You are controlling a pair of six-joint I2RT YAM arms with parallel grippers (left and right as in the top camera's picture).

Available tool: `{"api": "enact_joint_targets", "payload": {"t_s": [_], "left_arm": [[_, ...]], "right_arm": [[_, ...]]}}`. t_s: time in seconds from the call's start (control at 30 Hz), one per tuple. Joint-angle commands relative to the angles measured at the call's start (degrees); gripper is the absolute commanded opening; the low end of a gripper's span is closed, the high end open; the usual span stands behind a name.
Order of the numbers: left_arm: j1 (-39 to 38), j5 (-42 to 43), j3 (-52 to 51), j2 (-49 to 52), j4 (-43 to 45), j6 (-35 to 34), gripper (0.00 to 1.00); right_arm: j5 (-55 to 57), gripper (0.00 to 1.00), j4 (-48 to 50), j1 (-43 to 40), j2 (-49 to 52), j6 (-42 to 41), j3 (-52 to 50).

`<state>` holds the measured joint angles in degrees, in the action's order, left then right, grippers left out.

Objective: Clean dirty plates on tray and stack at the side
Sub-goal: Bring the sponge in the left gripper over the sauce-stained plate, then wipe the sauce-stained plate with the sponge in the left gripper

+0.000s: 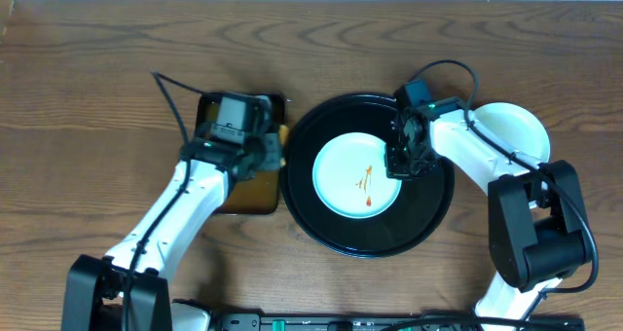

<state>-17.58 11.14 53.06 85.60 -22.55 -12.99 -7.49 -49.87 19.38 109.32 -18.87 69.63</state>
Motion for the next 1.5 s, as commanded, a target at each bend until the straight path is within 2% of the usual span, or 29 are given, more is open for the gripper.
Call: {"api": "enact_joint_targets", "payload": {"t_s": [0.0, 0.2, 0.43, 0.5, 0.67, 1.03, 1.17, 1.37, 1.47], "left_arm": [[-4.39, 3.87, 0.09, -0.04, 2.10, 1.11, 0.07], [-11.69, 3.41, 0.04, 1.11, 8.39, -6.75, 0.08], [-17.00, 2.38, 0.04, 6.40, 11.34, -19.65, 0.07], [-18.16, 2.47, 0.04, 8.04, 12.41, -21.42, 0.08], [-21.53, 6.12, 0.04, 11.93, 17.11, -21.88, 0.08], [-25.64, 6.21, 0.04, 18.47, 21.53, -24.87, 0.07], [-25.83, 5.75, 0.00, 20.09, 19.96, -24.83, 0.08], [-25.70, -5.18, 0.00, 20.31, 10.05, -24.87, 0.07], [-24.70, -6.27, 0.00, 20.31, 8.87, -26.40, 0.07]], "right_arm": [[0.59, 0.01, 0.35, 2.27, -0.98, 0.22, -0.55], [0.57, 0.01, 0.74, 3.37, -0.98, -0.07, -0.55], [0.37, 0.01, 0.72, 3.37, -0.98, -0.42, -0.55], [0.37, 0.01, 0.68, 3.37, -0.98, -0.42, -0.55], [0.37, 0.01, 0.61, 3.43, -0.98, -0.42, -0.55], [0.37, 0.01, 0.57, 3.50, -0.98, -0.42, -0.55], [0.37, 0.01, 0.57, 3.50, -0.98, -0.42, -0.55], [0.37, 0.01, 0.55, 3.48, -0.98, -0.39, -0.55], [0.39, 0.01, 0.52, 3.43, -0.98, -0.39, -0.55]]}}
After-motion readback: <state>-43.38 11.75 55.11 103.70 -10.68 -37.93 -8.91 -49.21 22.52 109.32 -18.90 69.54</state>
